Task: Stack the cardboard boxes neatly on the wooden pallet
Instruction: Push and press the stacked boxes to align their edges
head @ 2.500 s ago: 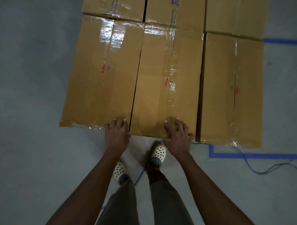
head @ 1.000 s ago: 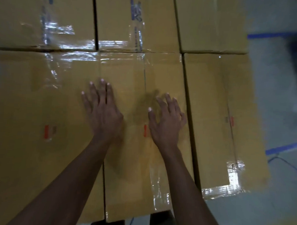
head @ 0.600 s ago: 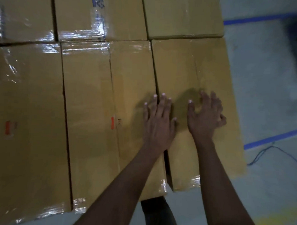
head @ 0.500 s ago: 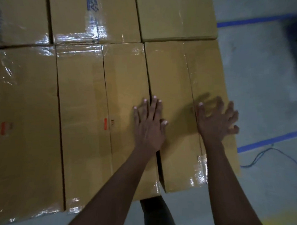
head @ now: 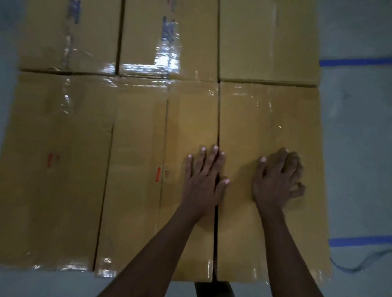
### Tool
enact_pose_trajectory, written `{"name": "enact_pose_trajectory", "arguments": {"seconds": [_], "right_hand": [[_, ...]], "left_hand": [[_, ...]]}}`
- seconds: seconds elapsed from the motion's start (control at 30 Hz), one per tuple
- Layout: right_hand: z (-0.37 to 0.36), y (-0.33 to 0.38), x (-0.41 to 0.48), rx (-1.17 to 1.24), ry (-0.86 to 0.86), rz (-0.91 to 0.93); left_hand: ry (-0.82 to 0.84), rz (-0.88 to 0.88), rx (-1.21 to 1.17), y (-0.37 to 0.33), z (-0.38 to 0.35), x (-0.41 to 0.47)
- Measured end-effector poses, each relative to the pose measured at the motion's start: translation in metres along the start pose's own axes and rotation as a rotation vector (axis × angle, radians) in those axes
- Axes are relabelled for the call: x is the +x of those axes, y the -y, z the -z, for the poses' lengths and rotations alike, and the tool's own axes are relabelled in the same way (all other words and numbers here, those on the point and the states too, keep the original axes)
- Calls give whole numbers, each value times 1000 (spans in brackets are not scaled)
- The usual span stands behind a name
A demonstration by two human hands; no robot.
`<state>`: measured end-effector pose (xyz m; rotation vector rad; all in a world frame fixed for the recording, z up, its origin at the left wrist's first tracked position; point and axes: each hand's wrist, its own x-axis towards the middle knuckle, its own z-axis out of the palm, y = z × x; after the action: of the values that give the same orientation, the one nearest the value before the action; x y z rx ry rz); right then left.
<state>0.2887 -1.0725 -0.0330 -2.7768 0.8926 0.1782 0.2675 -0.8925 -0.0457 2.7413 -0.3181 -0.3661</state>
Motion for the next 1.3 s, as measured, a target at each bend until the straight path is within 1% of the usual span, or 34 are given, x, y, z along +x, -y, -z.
{"name": "enact_pose_trajectory", "arguments": {"seconds": [0.13,0.17,0.23,0.3,0.4,0.5,0.57,0.63,0.7,0.77,0.83,0.9,1.03,1.17,1.23,1.3], "right_hand": [[-21,96,-16,20,40,415],[-28,122,-17,23,49,494],[-39,177,-16,7,61,640],[-49,230,-11,16,102,743],[-64,296,-3,23,114,813],[-78,336,2,-4,90,827],[-85,350,4,3,81,795],[-92,358,-3,16,33,747],[-97,364,-13,38,-21,692],[-101,371,-20,78,-25,631],[-104,376,-26,90,-20,591],[-105,380,-30,78,-40,567],[-105,386,-31,62,-57,524],[-105,389,-29,98,-65,498],[-107,391,-29,89,-61,506],[-108,393,-30,75,-54,516]], "left_hand": [[-108,144,-73,62,24,13],[-134,151,-64,82,33,17],[-176,119,54,123,53,27],[-230,144,123,165,72,40],[-294,320,80,223,102,71],[-389,529,-20,280,139,101],[-453,635,-104,322,162,111],[-507,748,-175,362,182,114],[-479,897,-228,393,199,114],[-410,992,-282,418,211,113],[-400,1000,-333,434,216,111],[-468,954,-363,444,214,108],[-598,833,-349,453,202,97],[-615,756,-338,462,197,92],[-633,771,-332,465,195,95],[-676,864,-357,469,196,102]]}}
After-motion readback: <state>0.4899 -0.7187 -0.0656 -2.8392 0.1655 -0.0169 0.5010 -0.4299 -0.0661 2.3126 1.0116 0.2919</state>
